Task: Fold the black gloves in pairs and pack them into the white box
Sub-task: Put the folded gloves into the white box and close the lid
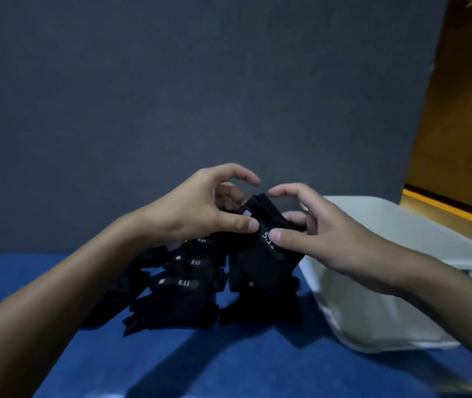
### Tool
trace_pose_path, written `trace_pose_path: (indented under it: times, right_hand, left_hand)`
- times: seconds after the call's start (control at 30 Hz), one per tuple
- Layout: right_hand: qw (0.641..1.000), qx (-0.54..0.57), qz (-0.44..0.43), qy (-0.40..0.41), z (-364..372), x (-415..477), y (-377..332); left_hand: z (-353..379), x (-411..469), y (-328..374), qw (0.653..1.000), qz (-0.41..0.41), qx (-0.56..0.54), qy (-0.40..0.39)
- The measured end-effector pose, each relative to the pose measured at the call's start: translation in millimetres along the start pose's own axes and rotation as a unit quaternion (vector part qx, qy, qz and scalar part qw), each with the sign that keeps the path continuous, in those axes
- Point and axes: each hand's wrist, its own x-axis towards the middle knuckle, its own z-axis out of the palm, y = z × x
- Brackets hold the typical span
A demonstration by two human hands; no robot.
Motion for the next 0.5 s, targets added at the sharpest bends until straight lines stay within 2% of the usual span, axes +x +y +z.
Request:
trace_pose_path:
  times: [0.27, 0.4, 0.5]
  right_hand:
    - [0.992, -0.068, -0.011, 0.11, -90.2, -5.1, -14.0]
    - [0.976, -0.115, 0.035, 0.179, -122.0, -2.2, 3.9]
    - [0.96, -0.16, 0.093, 0.211, -143.0, 4.4, 25.4]
  left_hand:
    - [42.7, 103.5, 26.7, 0.997, 0.074, 0.001, -0.008]
    - [67.8, 136.0, 9.8, 0.995, 0.083, 0.038, 0.032]
    - [79.0, 148.1, -20.3, 0.995, 0.074, 0.058, 0.029]
